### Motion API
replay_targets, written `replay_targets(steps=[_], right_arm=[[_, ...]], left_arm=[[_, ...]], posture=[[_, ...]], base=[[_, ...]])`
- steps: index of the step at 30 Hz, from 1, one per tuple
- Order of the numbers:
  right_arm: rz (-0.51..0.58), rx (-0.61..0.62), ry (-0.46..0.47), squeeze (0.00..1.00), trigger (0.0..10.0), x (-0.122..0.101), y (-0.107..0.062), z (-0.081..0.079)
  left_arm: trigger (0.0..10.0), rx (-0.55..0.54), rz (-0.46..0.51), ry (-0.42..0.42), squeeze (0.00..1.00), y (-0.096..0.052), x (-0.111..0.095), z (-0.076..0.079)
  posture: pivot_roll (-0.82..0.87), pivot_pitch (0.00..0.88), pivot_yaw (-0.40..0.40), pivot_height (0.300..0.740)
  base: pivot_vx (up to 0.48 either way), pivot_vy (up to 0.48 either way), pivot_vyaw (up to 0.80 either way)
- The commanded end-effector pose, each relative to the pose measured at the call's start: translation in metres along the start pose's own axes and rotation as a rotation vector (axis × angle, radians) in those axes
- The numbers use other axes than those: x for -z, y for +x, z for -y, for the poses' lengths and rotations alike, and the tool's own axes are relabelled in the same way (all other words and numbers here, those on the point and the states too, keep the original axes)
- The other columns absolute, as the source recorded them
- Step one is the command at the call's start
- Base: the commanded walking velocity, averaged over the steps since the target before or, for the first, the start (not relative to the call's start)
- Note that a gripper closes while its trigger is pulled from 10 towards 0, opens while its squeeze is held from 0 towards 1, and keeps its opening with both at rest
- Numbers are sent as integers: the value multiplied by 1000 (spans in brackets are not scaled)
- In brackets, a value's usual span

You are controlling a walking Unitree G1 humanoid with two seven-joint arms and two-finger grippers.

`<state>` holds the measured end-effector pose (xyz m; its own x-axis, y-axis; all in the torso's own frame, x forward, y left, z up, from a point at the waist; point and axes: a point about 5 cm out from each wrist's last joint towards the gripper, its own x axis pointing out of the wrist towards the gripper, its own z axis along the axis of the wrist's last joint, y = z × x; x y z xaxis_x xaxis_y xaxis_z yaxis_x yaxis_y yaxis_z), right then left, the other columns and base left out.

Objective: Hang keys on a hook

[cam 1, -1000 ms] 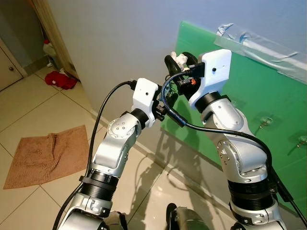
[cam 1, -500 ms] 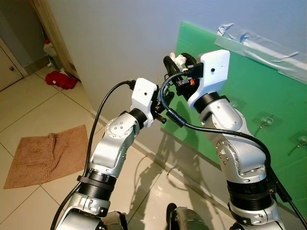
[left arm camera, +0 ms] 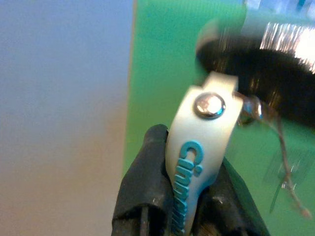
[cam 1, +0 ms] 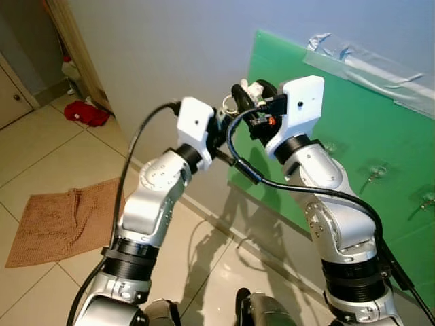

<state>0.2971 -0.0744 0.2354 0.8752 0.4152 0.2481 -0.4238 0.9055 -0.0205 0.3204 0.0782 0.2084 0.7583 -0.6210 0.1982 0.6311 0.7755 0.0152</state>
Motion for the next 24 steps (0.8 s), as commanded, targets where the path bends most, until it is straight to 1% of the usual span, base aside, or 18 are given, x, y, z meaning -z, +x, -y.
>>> replay_targets(steps=[1,4,6,13,17,20,24], right_arm=[[-9,13,-12,0,0,4,-2,4],[-11,18,-15,0,0,5,-2,6],[-14,25,-22,0,0,6,-2,8],[-23,30,-30,0,0,9,0,12],[-33,32,-34,0,0,13,-1,13],[-38,34,-34,0,0,15,-1,13],[-43,40,-33,0,0,17,-1,14]], left_arm=[[0,10,40,-22,0,-2,-14,-2],[0,9,48,-32,0,-4,-18,-4],[0,4,54,-35,0,-8,-22,-9],[0,-17,71,-73,0,-12,-29,-15],[0,-32,118,-123,0,-12,-46,-22],[0,-30,146,-113,0,-11,-56,-26],[0,-20,161,-105,0,-10,-63,-26]], posture=[[-95,146,-14,740],[-89,150,-12,740],[-85,152,-12,740],[-73,155,-14,740],[-71,155,-15,740],[-72,156,-11,740],[-72,155,-9,740]], base=[[0,0,0],[0,0,0],[0,0,0],[0,0,0],[0,0,0],[0,0,0],[0,0,0]])
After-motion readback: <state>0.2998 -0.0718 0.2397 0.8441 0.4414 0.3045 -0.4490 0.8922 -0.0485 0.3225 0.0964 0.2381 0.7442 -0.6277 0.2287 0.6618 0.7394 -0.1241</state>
